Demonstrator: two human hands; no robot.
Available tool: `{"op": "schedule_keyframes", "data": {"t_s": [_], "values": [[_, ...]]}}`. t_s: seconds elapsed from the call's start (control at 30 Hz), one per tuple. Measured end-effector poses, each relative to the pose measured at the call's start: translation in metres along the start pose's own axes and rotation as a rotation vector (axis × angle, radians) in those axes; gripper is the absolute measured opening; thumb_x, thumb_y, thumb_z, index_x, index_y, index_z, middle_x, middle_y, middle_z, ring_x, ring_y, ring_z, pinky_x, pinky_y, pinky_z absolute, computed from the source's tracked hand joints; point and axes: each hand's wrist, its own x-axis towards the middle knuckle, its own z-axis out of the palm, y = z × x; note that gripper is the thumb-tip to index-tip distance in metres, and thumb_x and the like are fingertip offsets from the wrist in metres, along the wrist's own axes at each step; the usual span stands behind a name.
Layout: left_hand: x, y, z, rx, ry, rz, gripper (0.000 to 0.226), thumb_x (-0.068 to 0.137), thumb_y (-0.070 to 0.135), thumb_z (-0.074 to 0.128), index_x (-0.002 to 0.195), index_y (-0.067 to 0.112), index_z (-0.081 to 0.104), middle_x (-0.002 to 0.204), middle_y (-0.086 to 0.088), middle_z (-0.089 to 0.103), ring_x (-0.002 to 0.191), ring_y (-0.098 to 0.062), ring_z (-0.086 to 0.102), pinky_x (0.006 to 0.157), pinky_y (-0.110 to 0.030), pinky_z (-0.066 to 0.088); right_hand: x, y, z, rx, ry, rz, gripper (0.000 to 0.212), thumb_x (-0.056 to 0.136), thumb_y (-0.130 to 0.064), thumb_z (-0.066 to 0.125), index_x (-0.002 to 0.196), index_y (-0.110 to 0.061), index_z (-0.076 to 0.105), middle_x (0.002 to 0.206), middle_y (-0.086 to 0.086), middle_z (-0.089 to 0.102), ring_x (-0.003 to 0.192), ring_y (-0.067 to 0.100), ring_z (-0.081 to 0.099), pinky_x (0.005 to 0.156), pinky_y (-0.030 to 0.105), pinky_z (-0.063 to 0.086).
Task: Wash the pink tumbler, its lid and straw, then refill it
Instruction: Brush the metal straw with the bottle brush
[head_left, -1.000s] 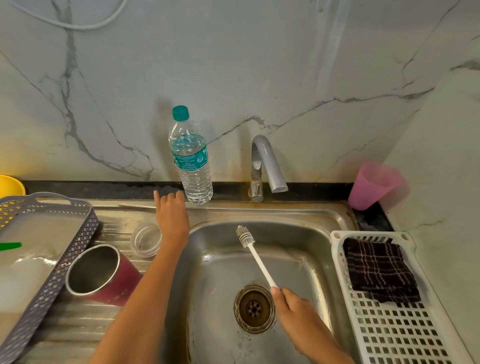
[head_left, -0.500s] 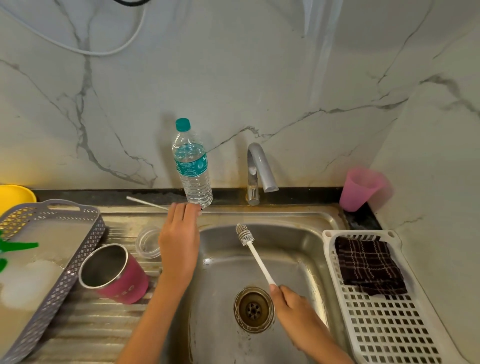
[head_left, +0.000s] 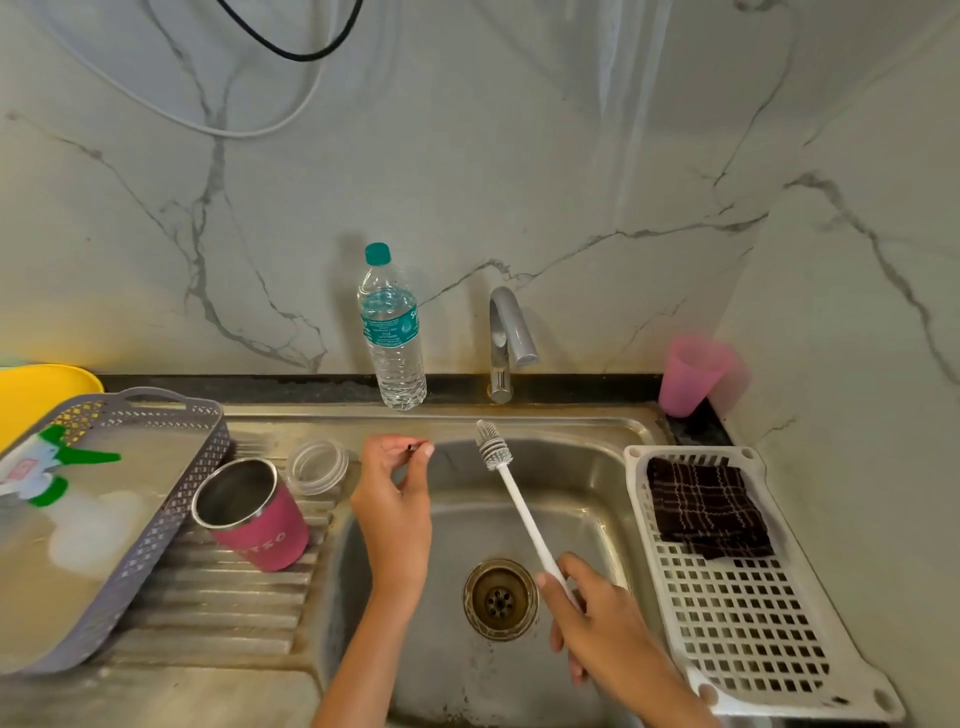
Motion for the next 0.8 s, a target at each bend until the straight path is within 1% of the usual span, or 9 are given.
{"op": "schedule_keyframes", "data": {"t_s": [0.13, 0.2, 0.27, 0.33, 0.4, 0.5, 0.6, 0.67, 0.8], "values": [[-0.011, -0.007, 0.002, -0.190, 0.048, -0.228, 0.019, 0.088, 0.003, 0.069, 0.089, 0.018, 0.056, 0.092, -0.003, 0.073, 0.089, -0.007, 0.070, 0.077, -0.013, 0.051, -0.006, 0.004, 0.002, -0.081, -0.016, -0.070, 0.014, 0.101, -0.038, 0.038, 0.093, -0.026, 0.043, 0.061, 0.002, 0.056, 0.042, 0.003, 0.047, 0.045, 0.021, 0.040], [-0.015, -0.013, 0.003, -0.269, 0.079, -0.330, 0.021, 0.086, 0.002, 0.071, 0.087, 0.017, 0.056, 0.089, -0.002, 0.073, 0.085, -0.008, 0.071, 0.075, -0.017, 0.052, -0.007, 0.005, 0.006, -0.101, 0.001, -0.084, 0.019, 0.101, -0.037, 0.037, 0.094, -0.022, 0.044, 0.054, -0.004, 0.047, 0.040, 0.002, 0.042, 0.044, 0.020, 0.034], [-0.017, -0.016, 0.003, -0.304, 0.095, -0.383, 0.021, 0.084, 0.002, 0.073, 0.086, 0.016, 0.057, 0.083, 0.003, 0.071, 0.080, -0.007, 0.070, 0.075, -0.018, 0.053, -0.009, 0.004, 0.010, -0.069, 0.026, -0.072, 0.025, 0.102, -0.038, 0.035, 0.093, -0.019, 0.048, 0.046, -0.007, 0.044, 0.038, 0.002, 0.039, 0.043, 0.018, 0.029], [-0.018, -0.017, 0.004, -0.320, 0.107, -0.405, 0.022, 0.084, 0.002, 0.073, 0.085, 0.016, 0.056, 0.078, 0.005, 0.069, 0.075, -0.006, 0.067, 0.071, -0.016, 0.051, -0.011, 0.002, 0.016, -0.060, 0.053, -0.091, 0.029, 0.102, -0.040, 0.032, 0.091, -0.021, 0.053, 0.044, -0.008, 0.046, 0.040, 0.003, 0.040, 0.046, 0.020, 0.031], [-0.018, -0.019, 0.006, -0.323, 0.109, -0.420, 0.022, 0.085, 0.002, 0.072, 0.083, 0.016, 0.056, 0.078, 0.003, 0.067, 0.073, -0.007, 0.064, 0.068, -0.015, 0.050, -0.009, 0.004, 0.023, -0.143, 0.082, -0.136, 0.029, 0.101, -0.042, 0.030, 0.090, -0.024, 0.050, 0.051, -0.006, 0.049, 0.047, 0.004, 0.044, 0.053, 0.025, 0.036], [-0.015, -0.024, 0.008, -0.356, 0.106, -0.470, 0.024, 0.084, 0.002, 0.073, 0.080, 0.020, 0.056, 0.080, 0.002, 0.067, 0.078, -0.011, 0.063, 0.076, -0.024, 0.051, 0.000, 0.009, 0.032, -0.257, 0.113, -0.133, 0.020, 0.102, -0.042, 0.029, 0.091, -0.031, 0.040, 0.061, -0.007, 0.052, 0.059, 0.014, 0.052, 0.062, 0.032, 0.043], [-0.012, -0.028, 0.010, -0.346, 0.118, -0.494, 0.024, 0.084, 0.001, 0.071, 0.081, 0.020, 0.056, 0.079, 0.002, 0.066, 0.076, -0.010, 0.061, 0.079, -0.029, 0.049, 0.006, 0.009, 0.040, -0.291, 0.141, -0.137, 0.017, 0.102, -0.042, 0.030, 0.090, -0.033, 0.037, 0.063, -0.007, 0.054, 0.062, 0.018, 0.056, 0.065, 0.033, 0.045], [-0.008, -0.030, 0.010, -0.351, 0.127, -0.504, 0.024, 0.085, 0.001, 0.070, 0.081, 0.019, 0.055, 0.080, 0.001, 0.065, 0.075, -0.009, 0.061, 0.079, -0.029, 0.048, 0.007, 0.008, 0.047, -0.294, 0.148, -0.126, 0.019, 0.101, -0.043, 0.030, 0.091, -0.031, 0.038, 0.066, -0.006, 0.056, 0.063, 0.019, 0.056, 0.066, 0.032, 0.044], [-0.005, -0.035, 0.011, -0.404, 0.115, -0.553, 0.022, 0.086, -0.001, 0.069, 0.082, 0.016, 0.055, 0.082, -0.003, 0.066, 0.085, -0.018, 0.064, 0.084, -0.031, 0.049, 0.013, 0.005, 0.057, -0.214, 0.175, -0.045, 0.019, 0.101, -0.043, 0.032, 0.094, -0.030, 0.045, 0.068, -0.004, 0.060, 0.070, 0.024, 0.063, 0.070, 0.039, 0.049]]}}
